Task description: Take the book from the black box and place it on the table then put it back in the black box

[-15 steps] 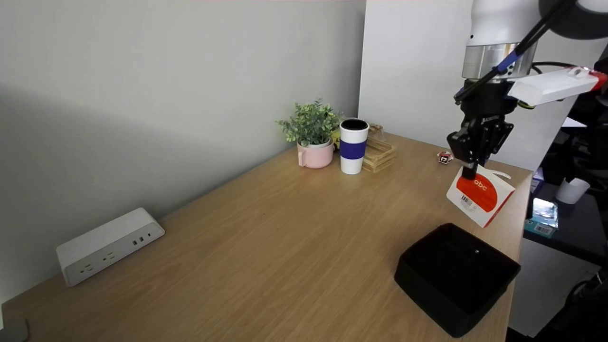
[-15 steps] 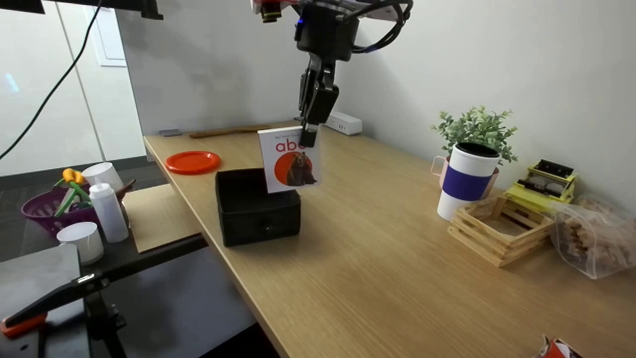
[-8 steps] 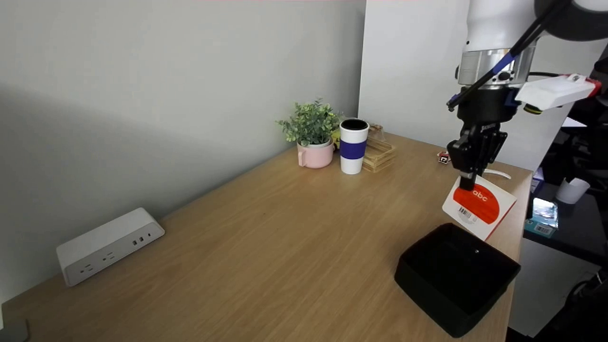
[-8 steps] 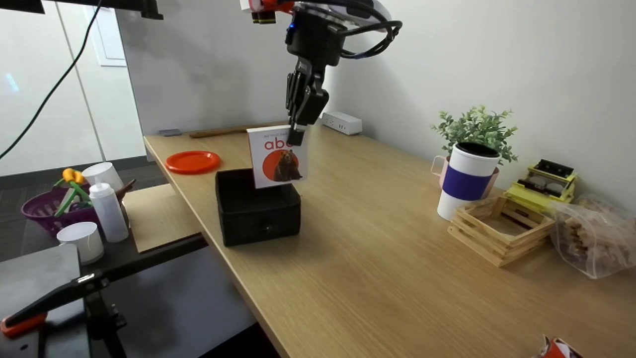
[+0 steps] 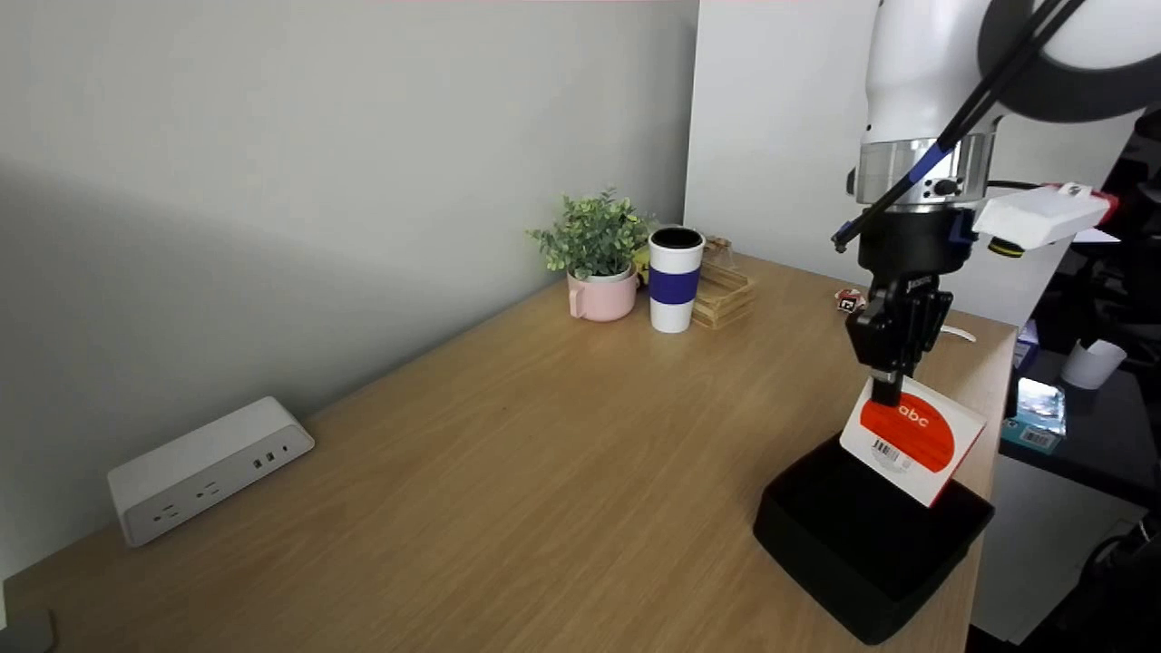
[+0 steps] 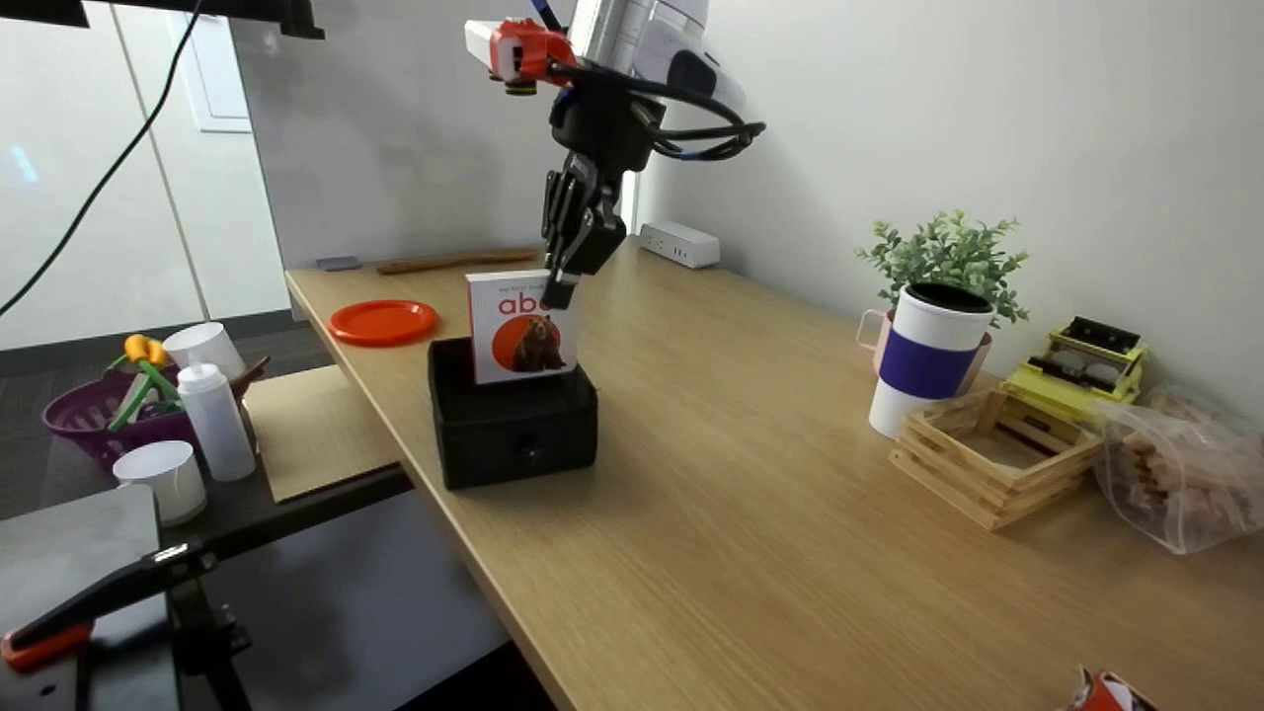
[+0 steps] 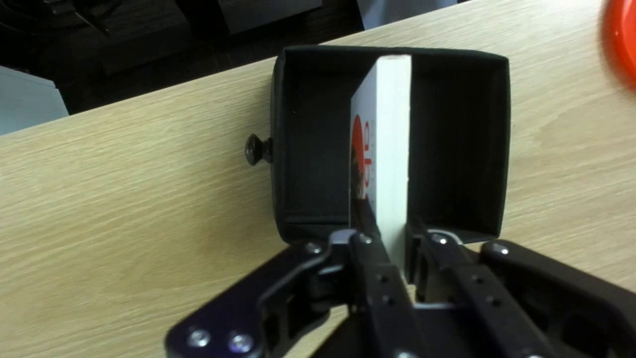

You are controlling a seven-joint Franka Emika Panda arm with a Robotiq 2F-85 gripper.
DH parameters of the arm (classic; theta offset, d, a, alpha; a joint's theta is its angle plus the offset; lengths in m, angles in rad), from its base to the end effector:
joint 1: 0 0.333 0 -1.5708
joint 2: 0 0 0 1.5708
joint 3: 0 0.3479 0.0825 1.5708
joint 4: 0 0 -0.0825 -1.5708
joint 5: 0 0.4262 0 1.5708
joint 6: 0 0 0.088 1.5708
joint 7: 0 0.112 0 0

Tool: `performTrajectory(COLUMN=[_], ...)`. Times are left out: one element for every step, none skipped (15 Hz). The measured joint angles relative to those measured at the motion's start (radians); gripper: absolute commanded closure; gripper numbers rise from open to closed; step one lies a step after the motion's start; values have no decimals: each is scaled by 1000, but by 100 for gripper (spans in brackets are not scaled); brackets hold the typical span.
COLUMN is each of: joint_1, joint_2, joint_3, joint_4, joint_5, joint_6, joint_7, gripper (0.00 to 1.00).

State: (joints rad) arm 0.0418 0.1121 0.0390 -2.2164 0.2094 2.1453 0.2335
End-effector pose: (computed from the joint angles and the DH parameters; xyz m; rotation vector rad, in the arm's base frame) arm 0.5514 0.0543 0.3112 -2.9575 0.4210 0.3105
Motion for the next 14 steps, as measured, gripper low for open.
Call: performTrajectory(joint_1=[1,2,2,2,2,2,2,2,1,1,-1,-2,-4,-7], joint_2=[8,15,22,28,34,38,42,48,57,66,78,92,106,122], joint_3=[2,3,3,4,4,4,4,3,3,2,0,-3,-6,-8], joint_4=[1,3,5,7,7,8,9,12,16,21,29,38,48,59], joint_5=[3,5,7,10,13,14,14,14,14,14,14,14,14,14], joint_6=[0,-1,-1,-2,-2,-2,-2,-2,-2,-2,-2,-2,-4,-5], joint_7=[0,0,0,-1,-1,-1,-1,-1,-1,-1,-1,-2,-3,-4], gripper=[96,96,96,96,96,96,96,96,96,96,96,96,96,96])
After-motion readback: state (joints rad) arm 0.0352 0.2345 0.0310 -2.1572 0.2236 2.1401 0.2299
